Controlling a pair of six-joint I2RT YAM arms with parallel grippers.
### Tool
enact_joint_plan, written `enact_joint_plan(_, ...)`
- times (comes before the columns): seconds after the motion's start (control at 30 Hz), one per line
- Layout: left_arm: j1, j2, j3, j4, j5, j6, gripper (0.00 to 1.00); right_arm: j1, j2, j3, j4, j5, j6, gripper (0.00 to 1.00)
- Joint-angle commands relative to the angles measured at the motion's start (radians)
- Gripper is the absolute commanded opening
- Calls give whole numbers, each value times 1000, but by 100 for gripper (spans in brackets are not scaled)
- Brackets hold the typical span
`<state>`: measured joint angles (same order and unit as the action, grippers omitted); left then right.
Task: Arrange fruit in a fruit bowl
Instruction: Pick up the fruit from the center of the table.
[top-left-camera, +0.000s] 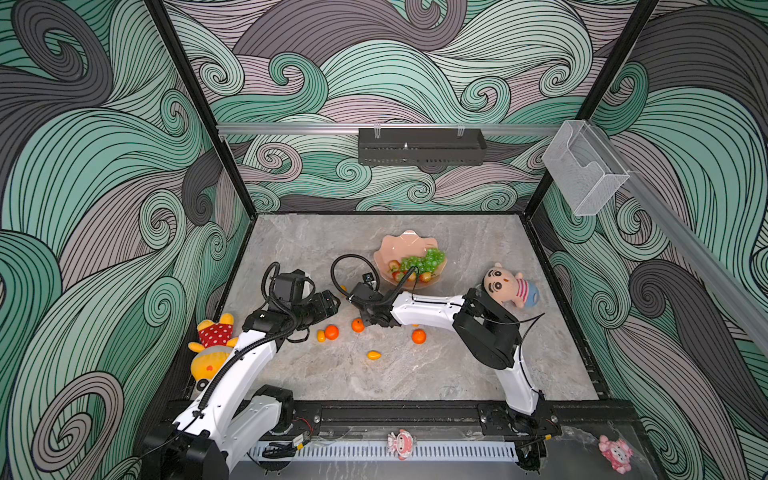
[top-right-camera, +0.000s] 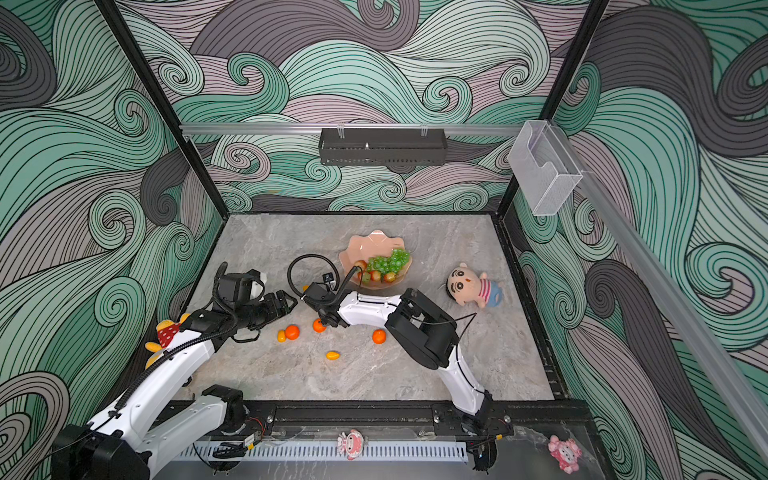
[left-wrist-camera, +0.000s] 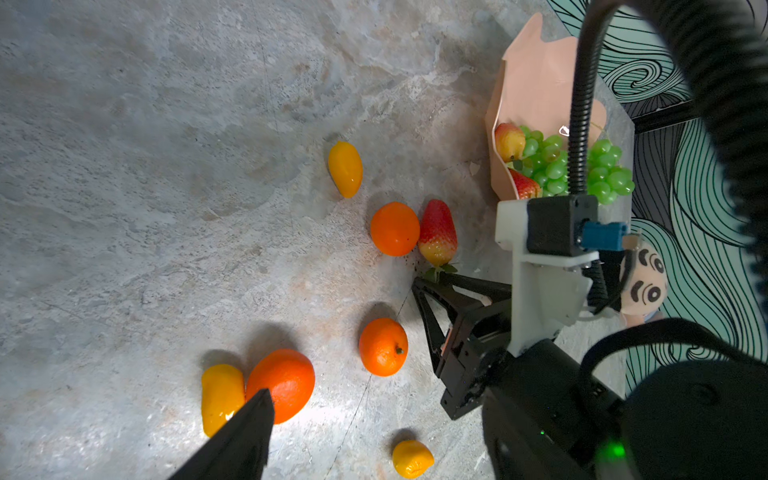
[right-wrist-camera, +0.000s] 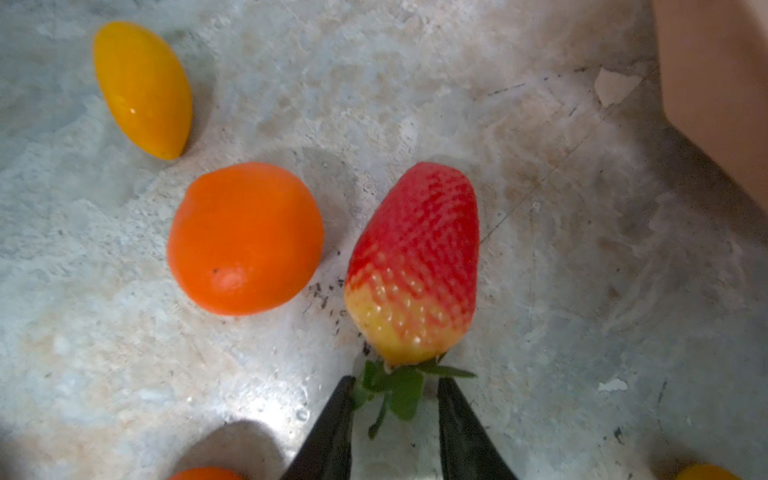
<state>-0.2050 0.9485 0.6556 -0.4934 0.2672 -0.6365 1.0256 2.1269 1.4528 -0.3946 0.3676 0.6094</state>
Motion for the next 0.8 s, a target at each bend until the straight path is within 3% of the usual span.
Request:
enact_joint_plan(0.0, 7, 0, 28, 12, 16, 14, 81, -7, 8, 10, -19, 15, 1, 30)
enact_joint_plan(0.77, 7, 35, 30, 15, 97, 18, 81, -5, -101, -82, 14, 0, 7, 2)
